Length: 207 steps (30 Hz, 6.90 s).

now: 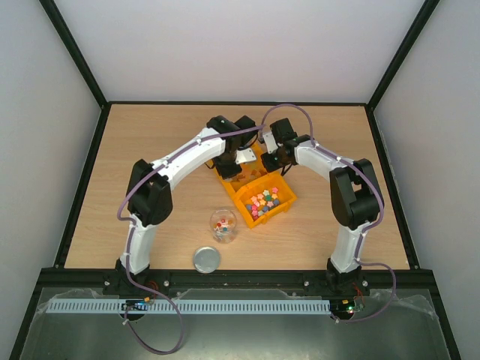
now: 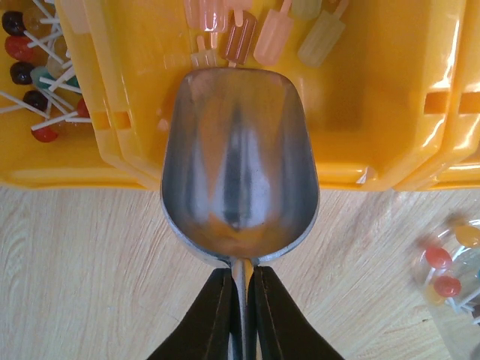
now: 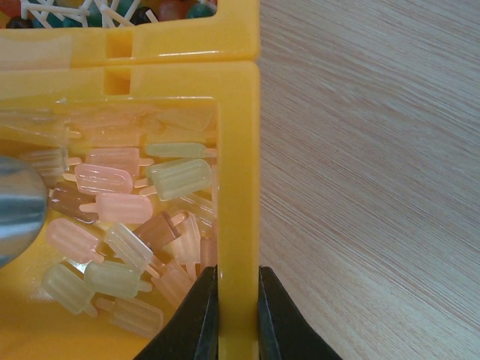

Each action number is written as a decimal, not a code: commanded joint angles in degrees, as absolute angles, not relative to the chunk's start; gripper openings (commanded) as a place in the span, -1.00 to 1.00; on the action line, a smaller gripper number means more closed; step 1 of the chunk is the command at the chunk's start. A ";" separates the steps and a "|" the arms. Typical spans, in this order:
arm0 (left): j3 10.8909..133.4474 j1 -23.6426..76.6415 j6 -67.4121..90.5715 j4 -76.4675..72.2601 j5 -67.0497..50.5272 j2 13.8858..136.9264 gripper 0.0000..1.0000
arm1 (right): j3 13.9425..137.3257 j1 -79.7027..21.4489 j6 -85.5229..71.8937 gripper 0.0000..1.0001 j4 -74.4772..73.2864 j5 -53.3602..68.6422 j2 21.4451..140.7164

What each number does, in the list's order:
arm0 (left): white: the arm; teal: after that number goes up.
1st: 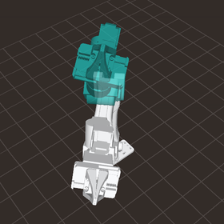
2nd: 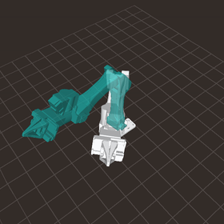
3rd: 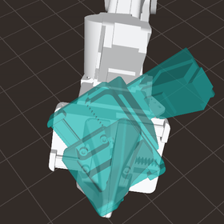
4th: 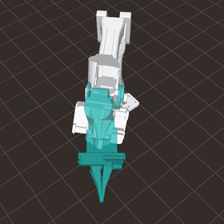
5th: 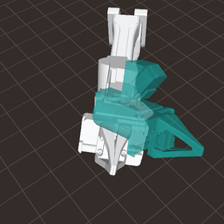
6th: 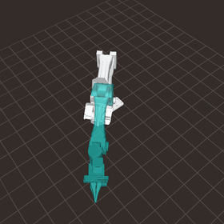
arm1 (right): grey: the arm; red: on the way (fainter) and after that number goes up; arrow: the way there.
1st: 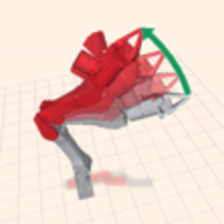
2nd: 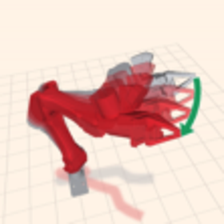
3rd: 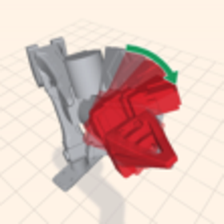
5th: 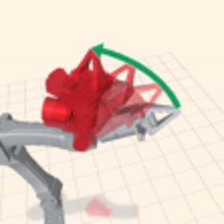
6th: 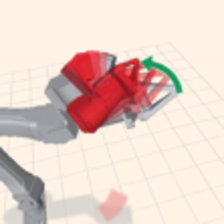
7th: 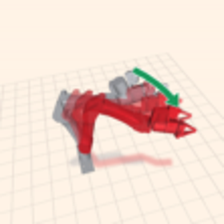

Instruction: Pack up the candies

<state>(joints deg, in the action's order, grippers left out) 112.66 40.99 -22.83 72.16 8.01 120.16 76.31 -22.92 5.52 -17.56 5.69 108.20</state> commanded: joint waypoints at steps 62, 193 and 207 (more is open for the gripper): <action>75.34 38.41 -28.58 21.16 -22.84 108.34 -0.95 | 74.00 -23.20 7.12 -0.97 -13.09 15.53 106.00; 64.07 27.57 -51.63 67.23 -23.58 64.10 -0.95 | 72.07 -19.69 12.89 -0.92 -15.47 13.28 104.24; 69.58 33.90 -49.88 73.02 -15.20 67.17 -0.95 | 71.98 -19.71 11.89 -0.97 -14.94 13.44 104.63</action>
<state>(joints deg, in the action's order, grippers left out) 67.79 32.53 -50.92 69.47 -17.87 66.89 72.44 -19.88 11.55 -15.07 13.26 106.39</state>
